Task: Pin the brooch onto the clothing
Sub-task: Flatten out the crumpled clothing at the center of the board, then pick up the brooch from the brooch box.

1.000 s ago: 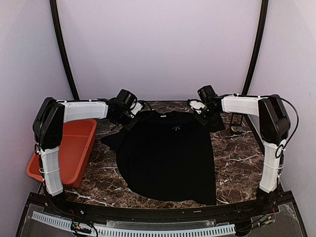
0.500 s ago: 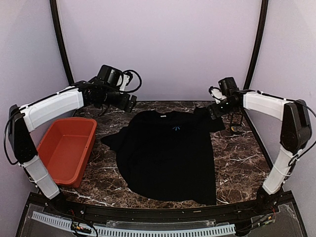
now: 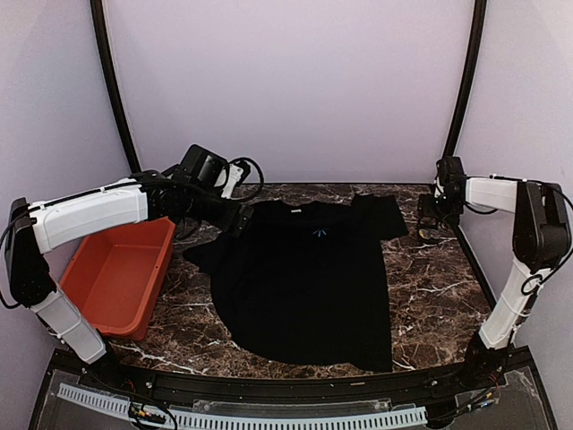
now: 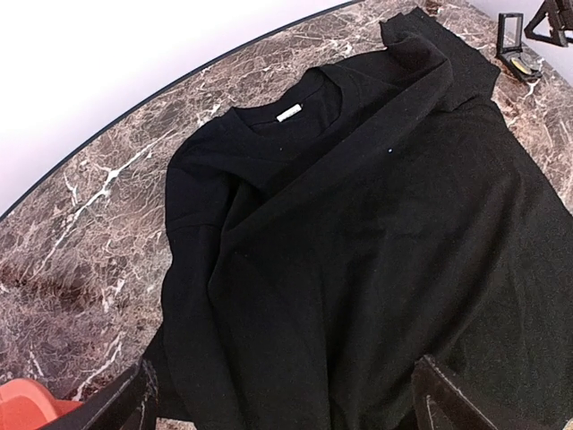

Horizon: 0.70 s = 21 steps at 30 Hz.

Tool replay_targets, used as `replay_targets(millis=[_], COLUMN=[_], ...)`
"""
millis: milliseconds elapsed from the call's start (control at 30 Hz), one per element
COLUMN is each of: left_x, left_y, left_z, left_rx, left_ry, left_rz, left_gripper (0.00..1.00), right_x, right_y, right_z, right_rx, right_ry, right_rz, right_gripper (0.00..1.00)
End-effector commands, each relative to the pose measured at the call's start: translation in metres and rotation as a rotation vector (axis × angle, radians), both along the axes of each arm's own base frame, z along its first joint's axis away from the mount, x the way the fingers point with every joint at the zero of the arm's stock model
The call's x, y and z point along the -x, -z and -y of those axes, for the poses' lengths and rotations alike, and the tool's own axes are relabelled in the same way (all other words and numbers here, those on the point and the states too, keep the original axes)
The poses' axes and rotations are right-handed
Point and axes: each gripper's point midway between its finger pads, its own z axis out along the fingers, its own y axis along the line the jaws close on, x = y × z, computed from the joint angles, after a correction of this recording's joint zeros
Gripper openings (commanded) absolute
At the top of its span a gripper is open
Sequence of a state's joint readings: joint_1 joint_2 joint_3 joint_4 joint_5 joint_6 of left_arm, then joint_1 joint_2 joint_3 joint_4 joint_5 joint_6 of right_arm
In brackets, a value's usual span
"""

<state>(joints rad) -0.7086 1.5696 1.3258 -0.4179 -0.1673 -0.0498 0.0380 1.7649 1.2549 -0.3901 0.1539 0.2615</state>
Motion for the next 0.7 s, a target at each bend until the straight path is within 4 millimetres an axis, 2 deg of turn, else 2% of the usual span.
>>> replay_targets(millis=[0,167,233,367,667], left_x=[0.002,0.003,0.003,0.002,0.001], left_y=[-0.004,-0.004,-0.004,-0.003,0.001], left_z=[0.003,0.002,0.001,0.000,-0.001], left_rx=[0.044,0.046,0.044,0.034,0.020], left_ry=[0.005,0.004,0.001,-0.003,-0.006], left_rz=[-0.005,-0.003,-0.004,-0.002,-0.006], left_gripper=[0.99,0.99,0.99,0.99,0.99], right_x=[0.000,0.001,0.001,-0.004,-0.012], right_y=[0.015,0.031,0.036,0.042,0.060], right_z=[0.015,0.025,0.041,0.051,0.057], right_rx=[-0.030,-0.025,-0.035,-0.054,-0.133], right_ry=[0.118,0.190,0.236,0.260,0.259], right_rz=[-0.007,-0.041,-0.043,-0.046,-0.059], right_gripper=[0.84,0.85,0.86,0.85,0.82])
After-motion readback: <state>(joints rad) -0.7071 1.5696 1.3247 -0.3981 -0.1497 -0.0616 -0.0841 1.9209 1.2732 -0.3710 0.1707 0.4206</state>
